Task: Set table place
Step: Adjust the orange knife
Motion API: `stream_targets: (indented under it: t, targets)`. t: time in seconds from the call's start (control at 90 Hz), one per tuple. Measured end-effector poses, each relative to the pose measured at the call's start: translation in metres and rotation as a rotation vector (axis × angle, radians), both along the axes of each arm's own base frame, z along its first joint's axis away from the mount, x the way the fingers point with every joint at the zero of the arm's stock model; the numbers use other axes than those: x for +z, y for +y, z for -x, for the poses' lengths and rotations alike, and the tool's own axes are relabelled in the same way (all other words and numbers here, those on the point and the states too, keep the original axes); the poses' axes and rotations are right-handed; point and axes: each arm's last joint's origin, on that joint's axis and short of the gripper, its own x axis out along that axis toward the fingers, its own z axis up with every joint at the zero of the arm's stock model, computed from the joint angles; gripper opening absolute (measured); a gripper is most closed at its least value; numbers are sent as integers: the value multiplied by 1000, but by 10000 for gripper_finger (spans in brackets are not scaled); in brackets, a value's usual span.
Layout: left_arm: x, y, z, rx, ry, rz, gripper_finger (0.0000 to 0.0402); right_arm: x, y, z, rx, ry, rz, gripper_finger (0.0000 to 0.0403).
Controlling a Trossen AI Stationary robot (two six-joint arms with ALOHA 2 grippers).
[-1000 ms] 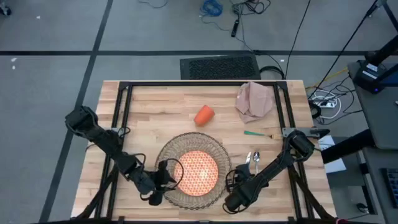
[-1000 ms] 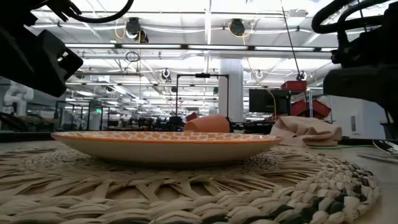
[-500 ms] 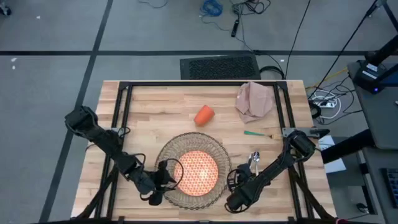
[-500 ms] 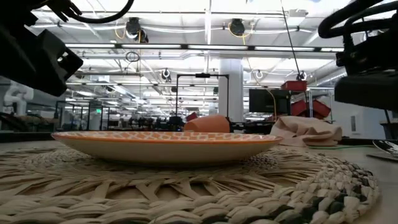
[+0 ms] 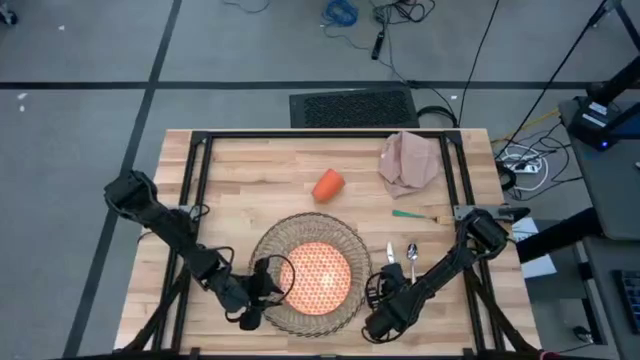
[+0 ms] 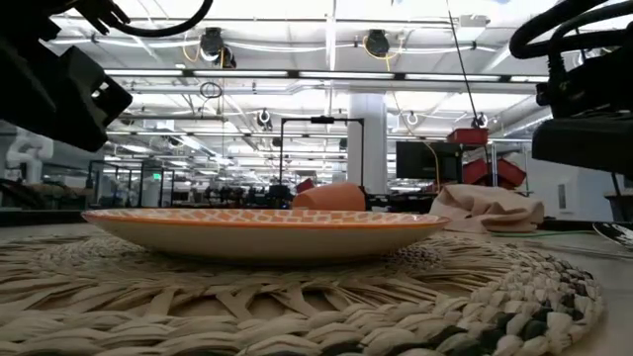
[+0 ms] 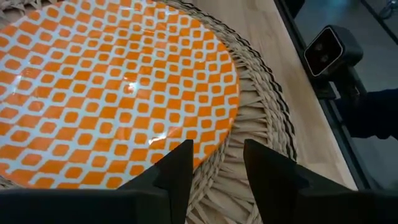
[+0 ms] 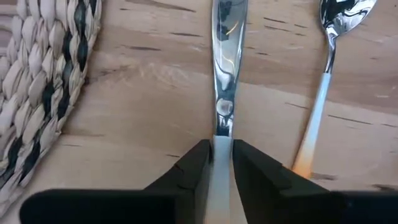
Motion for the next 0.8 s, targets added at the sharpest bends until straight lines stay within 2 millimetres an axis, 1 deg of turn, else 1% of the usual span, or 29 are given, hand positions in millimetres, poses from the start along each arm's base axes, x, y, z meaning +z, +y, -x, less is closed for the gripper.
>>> stream_targets:
  t: [0.3,0.8]
  targets:
    - [0,0,0,2,-1,-1,128,0,-2,-1,-4,-1,16,63]
    - [0,0,0,2,-1,-1,128,0,-11,-5,-28,20,39,63]
